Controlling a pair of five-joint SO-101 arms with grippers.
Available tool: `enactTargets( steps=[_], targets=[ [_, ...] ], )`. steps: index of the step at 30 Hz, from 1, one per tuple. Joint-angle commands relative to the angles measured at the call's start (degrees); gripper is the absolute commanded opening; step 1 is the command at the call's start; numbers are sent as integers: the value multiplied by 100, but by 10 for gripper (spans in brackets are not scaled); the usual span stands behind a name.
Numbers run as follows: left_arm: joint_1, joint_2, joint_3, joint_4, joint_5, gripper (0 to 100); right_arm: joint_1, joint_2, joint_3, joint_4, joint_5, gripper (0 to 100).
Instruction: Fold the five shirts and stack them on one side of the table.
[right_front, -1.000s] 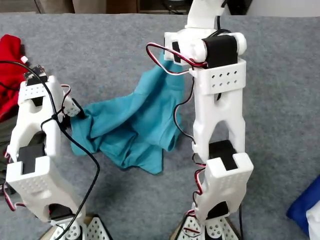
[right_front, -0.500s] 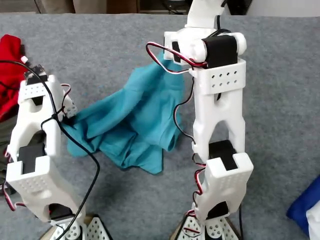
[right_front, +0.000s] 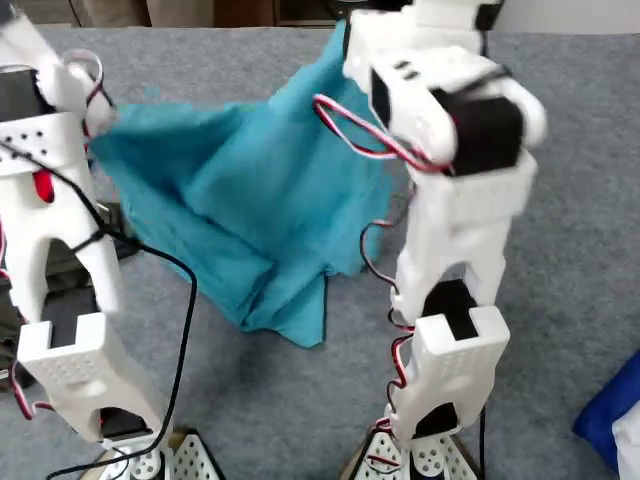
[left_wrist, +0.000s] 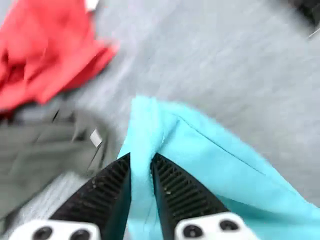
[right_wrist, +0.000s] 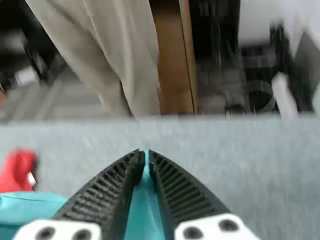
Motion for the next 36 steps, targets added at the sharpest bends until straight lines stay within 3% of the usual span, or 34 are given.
enactTargets(
  steps=[1,10,18,23,29,36],
  targets=[
    [229,-312,-1073,79,53,19,136,-66,-1095,-44,26,5],
    [782,-2097,-791,79,26,19,673,-1552,-971,-264,44,5],
    [1143,-4409,1284,79,-677,19,892,-2466,-963,-756,545,5],
    [475,-5666,2690,79,-1398,19,866,-2695,-954,-1345,1002,5],
    [-413,-6281,3262,79,-1820,19,892,-2756,-391,-1591,1143,5],
    [-149,-6088,4044,70,-1793,19,866,-3187,1077,-853,1099,5]
  ],
)
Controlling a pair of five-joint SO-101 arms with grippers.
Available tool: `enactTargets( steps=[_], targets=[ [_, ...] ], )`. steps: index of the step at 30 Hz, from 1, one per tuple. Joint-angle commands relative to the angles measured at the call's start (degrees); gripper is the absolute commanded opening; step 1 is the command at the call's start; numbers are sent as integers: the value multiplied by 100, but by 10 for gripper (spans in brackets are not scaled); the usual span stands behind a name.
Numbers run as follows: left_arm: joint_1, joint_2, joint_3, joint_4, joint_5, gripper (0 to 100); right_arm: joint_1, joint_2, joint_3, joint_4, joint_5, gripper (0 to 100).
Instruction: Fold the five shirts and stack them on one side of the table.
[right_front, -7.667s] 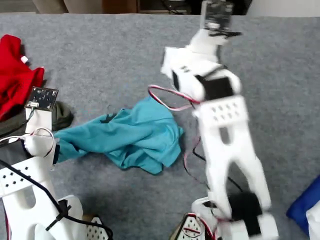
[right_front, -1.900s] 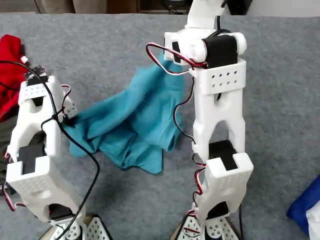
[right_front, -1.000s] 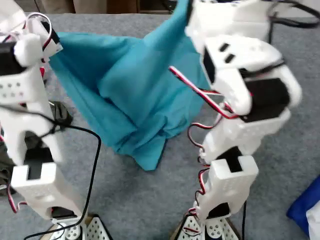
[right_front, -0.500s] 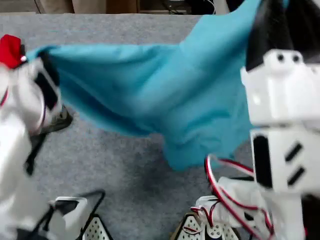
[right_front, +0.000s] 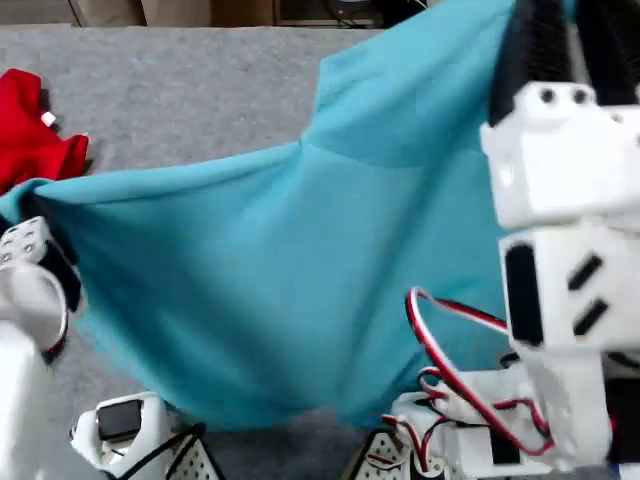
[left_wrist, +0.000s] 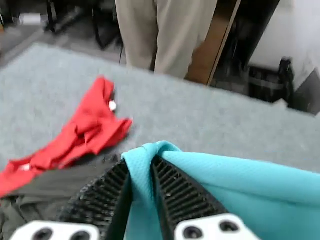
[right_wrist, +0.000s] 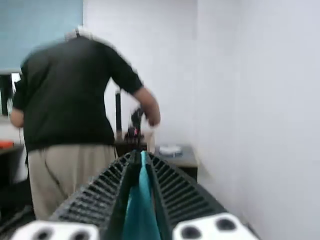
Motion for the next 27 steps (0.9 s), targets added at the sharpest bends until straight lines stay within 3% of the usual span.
enactTargets(
  steps=[1,8,16,20,27],
  targets=[
    [325,145,334,53,-26,19,31,-251,646,158,-35,5],
    [958,664,826,-527,70,19,22,-295,2132,158,-193,5],
    [941,2255,1952,-2796,932,19,57,391,4110,-1310,-167,5],
    [941,3477,1609,-3534,967,19,40,1130,4497,-2330,-193,5],
    [923,5481,-44,-4440,941,19,66,2492,4479,-4193,-387,5]
  ],
)
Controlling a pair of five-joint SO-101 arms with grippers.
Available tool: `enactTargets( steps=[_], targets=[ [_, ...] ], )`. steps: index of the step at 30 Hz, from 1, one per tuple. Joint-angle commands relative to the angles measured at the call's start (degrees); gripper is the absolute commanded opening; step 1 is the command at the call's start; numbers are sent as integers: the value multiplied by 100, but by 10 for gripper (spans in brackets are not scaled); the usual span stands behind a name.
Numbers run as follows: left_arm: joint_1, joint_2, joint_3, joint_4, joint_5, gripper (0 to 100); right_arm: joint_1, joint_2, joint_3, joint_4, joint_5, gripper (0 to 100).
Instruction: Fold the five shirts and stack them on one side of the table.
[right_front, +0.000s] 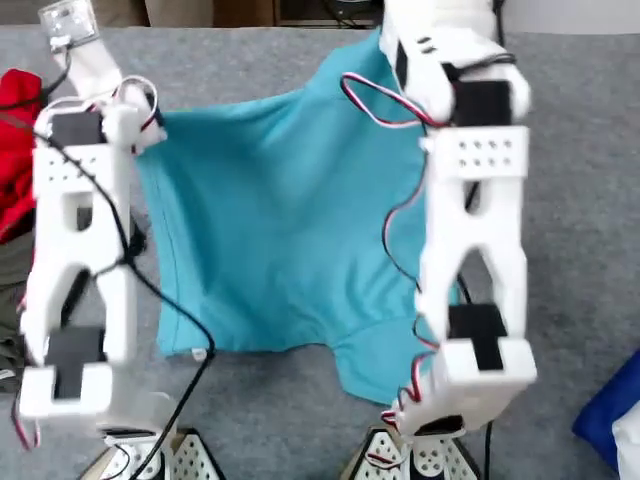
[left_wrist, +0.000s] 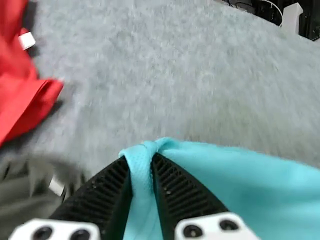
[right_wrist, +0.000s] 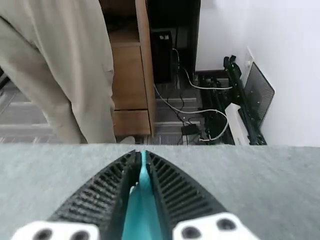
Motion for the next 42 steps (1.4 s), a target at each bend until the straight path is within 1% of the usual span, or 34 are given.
enactTargets(
  steps=[1,6,8,12,18,21,27,32,38,40,42],
  targets=[
    [18,725,-1125,-580,18,19,57,418,-4,-1125,-149,5],
    [26,1903,-2048,-1618,44,19,57,1007,-22,-2365,-70,5],
    [26,2299,-2418,-1837,44,19,57,1226,-189,-2585,-35,5],
    [26,3002,-3165,-2048,44,19,75,1780,-910,-2629,-35,5],
    [53,3767,-3807,-1899,53,19,295,2976,-2440,-2585,-35,5],
    [44,3881,-3947,-1380,44,19,435,3424,-3081,-2242,-35,5],
    [44,3881,-4246,-26,18,19,462,3635,-4295,-53,-70,5],
    [70,3881,-4721,1468,0,19,444,3609,-5103,1582,-70,5],
    [237,3899,-5380,3402,-615,19,330,3609,-6044,3481,-26,5],
    [299,3925,-5512,3815,-712,19,189,3600,-6255,4088,158,5],
    [316,3925,-5547,4062,-818,19,66,3503,-6237,4615,290,5]
  ],
)
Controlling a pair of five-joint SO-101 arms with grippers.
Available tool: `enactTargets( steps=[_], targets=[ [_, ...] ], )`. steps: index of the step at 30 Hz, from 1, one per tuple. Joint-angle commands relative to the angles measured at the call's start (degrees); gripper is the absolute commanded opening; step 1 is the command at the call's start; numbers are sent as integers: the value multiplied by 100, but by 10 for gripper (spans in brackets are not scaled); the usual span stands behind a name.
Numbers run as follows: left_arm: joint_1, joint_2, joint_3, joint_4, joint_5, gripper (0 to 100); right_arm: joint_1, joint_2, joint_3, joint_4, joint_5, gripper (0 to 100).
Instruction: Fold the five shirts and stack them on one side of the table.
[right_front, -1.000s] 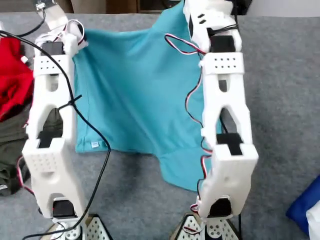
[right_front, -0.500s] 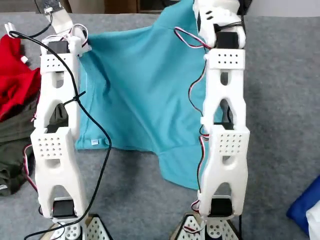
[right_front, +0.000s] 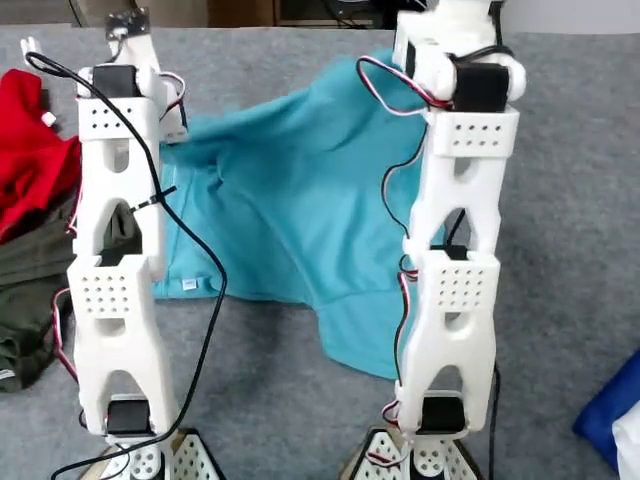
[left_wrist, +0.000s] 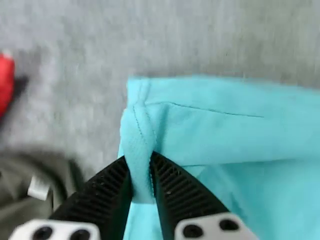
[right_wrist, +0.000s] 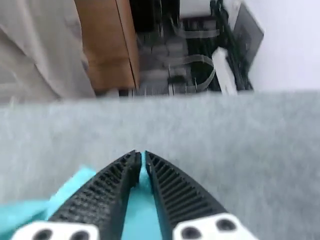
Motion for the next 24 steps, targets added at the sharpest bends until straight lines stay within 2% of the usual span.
enactTargets(
  steps=[1,3,8,13,18,24],
  targets=[
    [70,-75,-325,457,-185,19,-259,-233,-286,941,185,5],
    [53,-119,-193,457,-185,19,-286,-409,-277,1292,193,5],
    [53,-145,264,466,-185,19,-110,-919,-242,1292,193,5],
    [114,-910,1213,466,-211,19,-92,-1613,426,1292,202,5],
    [273,-2035,2479,457,-545,19,-101,-2800,2677,1292,176,5],
    [378,-2949,3736,440,-589,19,92,-4251,5868,1081,176,5]
  ],
)
